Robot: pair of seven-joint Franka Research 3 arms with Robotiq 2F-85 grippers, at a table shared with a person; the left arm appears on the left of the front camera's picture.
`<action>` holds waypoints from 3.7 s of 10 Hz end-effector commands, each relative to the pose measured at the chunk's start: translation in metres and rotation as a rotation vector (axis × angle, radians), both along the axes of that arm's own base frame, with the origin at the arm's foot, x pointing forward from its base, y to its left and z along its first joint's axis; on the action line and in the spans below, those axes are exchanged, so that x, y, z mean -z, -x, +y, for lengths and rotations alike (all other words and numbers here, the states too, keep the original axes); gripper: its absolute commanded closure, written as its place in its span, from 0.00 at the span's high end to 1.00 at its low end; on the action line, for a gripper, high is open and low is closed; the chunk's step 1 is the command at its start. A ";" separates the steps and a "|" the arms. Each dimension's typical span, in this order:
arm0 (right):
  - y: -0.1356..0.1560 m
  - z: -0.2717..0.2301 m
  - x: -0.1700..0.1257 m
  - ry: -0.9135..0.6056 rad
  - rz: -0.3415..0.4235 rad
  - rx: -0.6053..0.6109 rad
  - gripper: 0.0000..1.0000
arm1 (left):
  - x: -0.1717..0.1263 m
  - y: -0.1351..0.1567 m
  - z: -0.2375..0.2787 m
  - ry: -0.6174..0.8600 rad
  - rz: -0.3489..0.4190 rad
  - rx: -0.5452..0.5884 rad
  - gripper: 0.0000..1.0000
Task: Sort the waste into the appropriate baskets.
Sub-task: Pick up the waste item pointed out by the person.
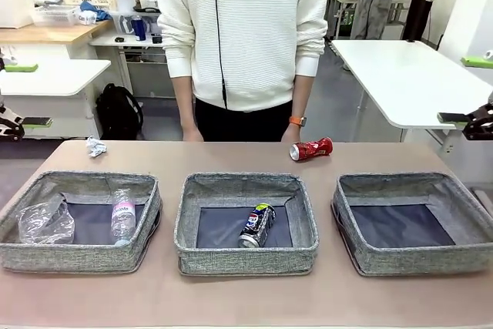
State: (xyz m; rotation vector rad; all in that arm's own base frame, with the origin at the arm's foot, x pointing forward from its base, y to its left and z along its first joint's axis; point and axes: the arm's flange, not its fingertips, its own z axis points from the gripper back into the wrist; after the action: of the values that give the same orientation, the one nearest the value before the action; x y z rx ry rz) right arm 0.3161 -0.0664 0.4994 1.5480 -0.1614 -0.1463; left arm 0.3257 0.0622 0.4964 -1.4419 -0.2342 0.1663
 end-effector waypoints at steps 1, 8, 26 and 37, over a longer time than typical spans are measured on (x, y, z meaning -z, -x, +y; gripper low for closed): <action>-0.001 0.001 -0.002 -0.017 -0.005 0.007 1.00 | -0.001 -0.001 0.000 0.013 0.000 0.008 1.00; -0.001 0.001 -0.002 -0.017 -0.005 0.007 1.00 | -0.001 -0.001 0.000 0.013 0.000 0.008 1.00; -0.118 0.086 -0.005 1.263 -0.579 -0.096 1.00 | -0.001 -0.001 0.000 0.013 0.000 0.008 1.00; -0.112 0.235 0.039 1.567 -1.116 -0.738 1.00 | -0.001 -0.001 0.000 0.013 0.000 0.008 1.00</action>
State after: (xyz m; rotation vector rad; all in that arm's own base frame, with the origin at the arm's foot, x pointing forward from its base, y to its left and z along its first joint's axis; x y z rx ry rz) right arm 0.4243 0.1702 0.4489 -0.1077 -0.4140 1.2122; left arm 0.3272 0.0624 0.4948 -1.4402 -0.2277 0.1697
